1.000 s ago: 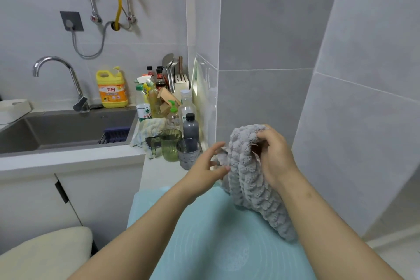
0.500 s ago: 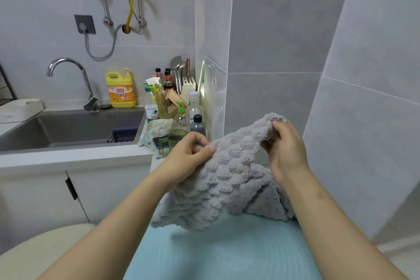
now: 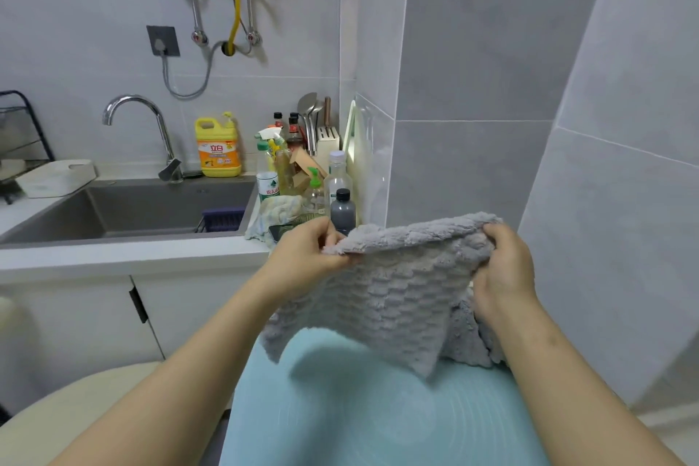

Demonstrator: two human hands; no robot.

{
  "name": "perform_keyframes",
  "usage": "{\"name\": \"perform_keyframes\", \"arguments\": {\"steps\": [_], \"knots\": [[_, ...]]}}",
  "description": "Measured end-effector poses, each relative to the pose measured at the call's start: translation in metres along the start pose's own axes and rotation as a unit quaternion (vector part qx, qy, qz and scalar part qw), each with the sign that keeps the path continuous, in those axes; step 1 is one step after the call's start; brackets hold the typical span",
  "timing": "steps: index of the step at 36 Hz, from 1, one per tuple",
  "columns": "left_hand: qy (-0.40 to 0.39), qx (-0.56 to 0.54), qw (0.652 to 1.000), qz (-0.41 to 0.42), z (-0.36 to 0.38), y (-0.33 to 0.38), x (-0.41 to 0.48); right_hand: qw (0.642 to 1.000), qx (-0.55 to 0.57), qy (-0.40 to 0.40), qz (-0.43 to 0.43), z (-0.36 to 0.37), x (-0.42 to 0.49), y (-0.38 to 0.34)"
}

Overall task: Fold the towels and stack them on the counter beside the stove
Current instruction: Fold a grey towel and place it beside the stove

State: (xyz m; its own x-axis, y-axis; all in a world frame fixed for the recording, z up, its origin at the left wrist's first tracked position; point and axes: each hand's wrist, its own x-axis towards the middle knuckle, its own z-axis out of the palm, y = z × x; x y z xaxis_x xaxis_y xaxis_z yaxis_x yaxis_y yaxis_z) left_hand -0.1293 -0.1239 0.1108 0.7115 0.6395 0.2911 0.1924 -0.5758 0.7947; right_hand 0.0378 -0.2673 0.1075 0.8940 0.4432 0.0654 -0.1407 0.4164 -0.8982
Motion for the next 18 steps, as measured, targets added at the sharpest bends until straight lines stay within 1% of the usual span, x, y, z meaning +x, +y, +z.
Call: {"name": "perform_keyframes", "arguments": {"steps": [3,6,8,11,12,14,16,18], "knots": [[0.016,0.083,0.996,0.041,0.003,-0.001,0.001,1.000,-0.002,-0.002,0.007,-0.004,0.002,0.001],[0.009,0.110,0.992,0.065,0.007,-0.007,-0.001,1.000,-0.022,-0.019,0.000,-0.010,-0.001,0.004],[-0.017,0.117,0.990,0.071,0.011,-0.015,-0.007,0.999,-0.028,-0.032,0.024,-0.016,-0.004,0.011],[-0.107,0.195,0.973,0.069,0.025,-0.031,-0.020,0.990,-0.083,-0.055,0.096,-0.029,-0.011,0.029],[-0.143,0.230,0.960,0.065,0.031,-0.037,-0.025,0.984,-0.118,-0.063,0.121,-0.033,-0.013,0.036],[-0.206,0.276,0.938,0.047,0.045,-0.050,-0.036,0.959,-0.216,-0.074,0.169,-0.042,-0.018,0.053],[-0.253,0.282,0.925,0.011,0.058,-0.064,-0.047,0.921,-0.301,-0.093,0.230,-0.053,-0.023,0.073],[-0.293,0.253,0.921,-0.036,0.068,-0.077,-0.059,0.884,-0.366,-0.120,0.265,-0.063,-0.027,0.093]]}}
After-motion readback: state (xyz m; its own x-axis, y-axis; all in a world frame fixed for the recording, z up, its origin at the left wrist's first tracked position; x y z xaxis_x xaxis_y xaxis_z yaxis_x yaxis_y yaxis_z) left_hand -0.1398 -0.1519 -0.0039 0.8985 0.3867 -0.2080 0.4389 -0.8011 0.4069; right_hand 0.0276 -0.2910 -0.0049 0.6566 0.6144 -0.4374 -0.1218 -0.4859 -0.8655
